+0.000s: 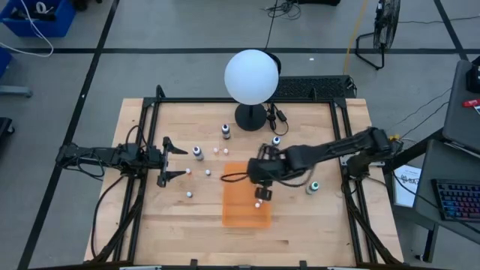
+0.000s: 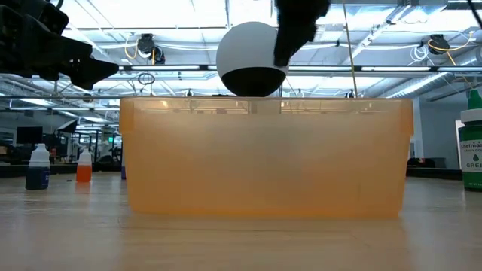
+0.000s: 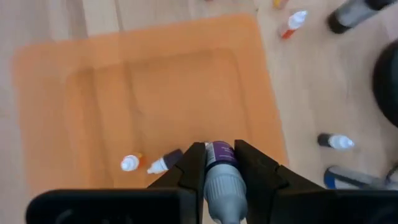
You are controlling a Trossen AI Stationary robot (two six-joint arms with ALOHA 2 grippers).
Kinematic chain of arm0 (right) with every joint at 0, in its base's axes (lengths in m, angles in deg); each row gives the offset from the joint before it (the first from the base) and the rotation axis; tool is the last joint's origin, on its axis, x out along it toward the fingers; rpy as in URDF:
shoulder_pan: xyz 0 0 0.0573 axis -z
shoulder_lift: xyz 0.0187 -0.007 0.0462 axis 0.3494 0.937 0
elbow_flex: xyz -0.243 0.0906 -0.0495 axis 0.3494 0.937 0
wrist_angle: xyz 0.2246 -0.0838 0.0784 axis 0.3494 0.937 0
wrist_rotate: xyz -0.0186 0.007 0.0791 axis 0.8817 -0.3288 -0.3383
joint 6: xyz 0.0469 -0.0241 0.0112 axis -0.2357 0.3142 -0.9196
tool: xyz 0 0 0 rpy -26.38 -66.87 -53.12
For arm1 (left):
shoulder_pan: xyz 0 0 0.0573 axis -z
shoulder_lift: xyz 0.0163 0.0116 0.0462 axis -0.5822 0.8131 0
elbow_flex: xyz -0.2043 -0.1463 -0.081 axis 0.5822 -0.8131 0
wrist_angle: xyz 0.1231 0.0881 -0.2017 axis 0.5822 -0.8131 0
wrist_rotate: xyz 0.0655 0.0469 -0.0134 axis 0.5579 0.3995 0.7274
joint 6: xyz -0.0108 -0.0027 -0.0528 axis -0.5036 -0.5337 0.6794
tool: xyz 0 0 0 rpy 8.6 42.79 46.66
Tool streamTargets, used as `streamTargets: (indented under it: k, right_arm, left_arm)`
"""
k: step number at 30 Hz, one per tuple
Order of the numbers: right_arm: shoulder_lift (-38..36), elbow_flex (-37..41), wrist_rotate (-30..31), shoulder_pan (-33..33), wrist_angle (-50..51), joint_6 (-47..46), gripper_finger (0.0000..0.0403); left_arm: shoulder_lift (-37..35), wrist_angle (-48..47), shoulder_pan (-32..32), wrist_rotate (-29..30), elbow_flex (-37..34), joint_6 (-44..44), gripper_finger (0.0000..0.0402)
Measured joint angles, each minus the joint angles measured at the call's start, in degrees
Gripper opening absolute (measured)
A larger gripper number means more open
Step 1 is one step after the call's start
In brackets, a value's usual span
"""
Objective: Pick & Place food coloring
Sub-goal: Put the small purple food coloring bottle into the orange bin
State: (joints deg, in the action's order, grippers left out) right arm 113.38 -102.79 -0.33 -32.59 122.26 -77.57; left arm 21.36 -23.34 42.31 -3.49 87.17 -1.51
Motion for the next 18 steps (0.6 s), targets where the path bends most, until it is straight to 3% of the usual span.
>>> streamTargets:
  k: [3,10,18]
  right_arm:
    - [5.66,-3.57,-0.48,1.78,3.5,3.66,0.0057]
    - [13.92,-2.93,-6.23,6.03,3.16,7.45,0.0056]
    - [16.66,-0.14,-6.42,9.21,-1.24,9.84,0.0056]
  left_arm:
    - [0.0,-0.02,0.0,-0.02,0.0,0.0,0.0351]
    - [0.0,-0.02,0.0,0.0,0.0,0.0,0.0351]
    - [0.0,-0.02,0.0,0.0,0.0,0.0,0.0351]
